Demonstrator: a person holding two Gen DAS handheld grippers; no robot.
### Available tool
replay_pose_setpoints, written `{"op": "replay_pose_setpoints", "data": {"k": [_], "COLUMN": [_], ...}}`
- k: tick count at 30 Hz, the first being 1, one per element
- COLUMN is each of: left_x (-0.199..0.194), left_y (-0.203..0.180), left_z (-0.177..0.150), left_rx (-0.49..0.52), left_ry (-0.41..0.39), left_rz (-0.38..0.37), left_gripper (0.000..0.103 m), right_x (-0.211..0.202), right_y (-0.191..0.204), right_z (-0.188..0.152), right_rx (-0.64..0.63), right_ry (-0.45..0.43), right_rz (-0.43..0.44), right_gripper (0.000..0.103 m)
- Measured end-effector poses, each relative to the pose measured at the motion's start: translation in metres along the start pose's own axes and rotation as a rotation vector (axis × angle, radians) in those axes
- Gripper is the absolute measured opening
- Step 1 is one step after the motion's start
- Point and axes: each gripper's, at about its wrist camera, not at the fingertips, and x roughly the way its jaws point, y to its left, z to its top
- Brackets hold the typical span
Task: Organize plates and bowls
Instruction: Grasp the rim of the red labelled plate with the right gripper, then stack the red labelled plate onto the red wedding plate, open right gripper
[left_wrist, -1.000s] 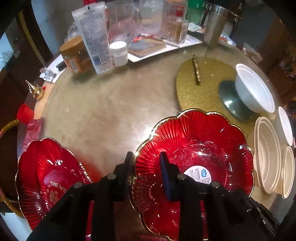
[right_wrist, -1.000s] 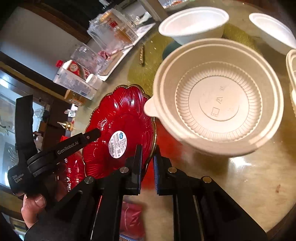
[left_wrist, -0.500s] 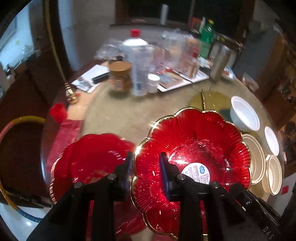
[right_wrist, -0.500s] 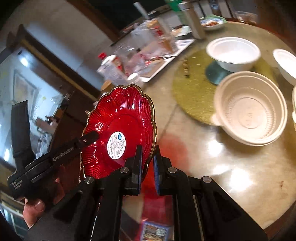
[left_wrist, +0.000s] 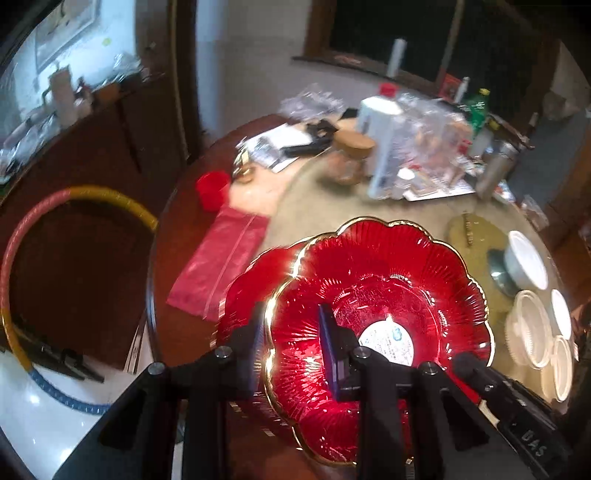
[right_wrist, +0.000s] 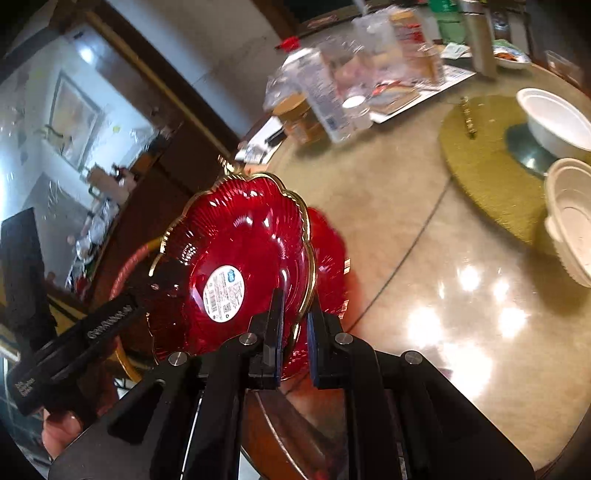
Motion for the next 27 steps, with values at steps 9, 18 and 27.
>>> {"op": "replay_pose_setpoints", "data": {"k": [9,18,27], "left_x": [0.039,0.054,0.050], "left_y": [0.027,0.018,0.013], "left_z": [-0.012,-0.016,-0.015], "left_rx": [-0.053,0.007,0.048], "left_ry": [0.082,0.106,0.081], "left_rz": [0.031,0.106,0.139], "left_gripper": [0.027,0.028,0.034], "right_x": [0.039,0.059,0.067], "right_y": [0.013,0.016,0.025], "right_z": [-0.002,0.000,-0.004], "right_rx": [-0.052,-0.090,-0.172], "right_ry": [0.066,0.106,0.132], "right_rz": [-0.073,-0.161,-0.251], "right_gripper": [0.010,0.015,0.022]}}
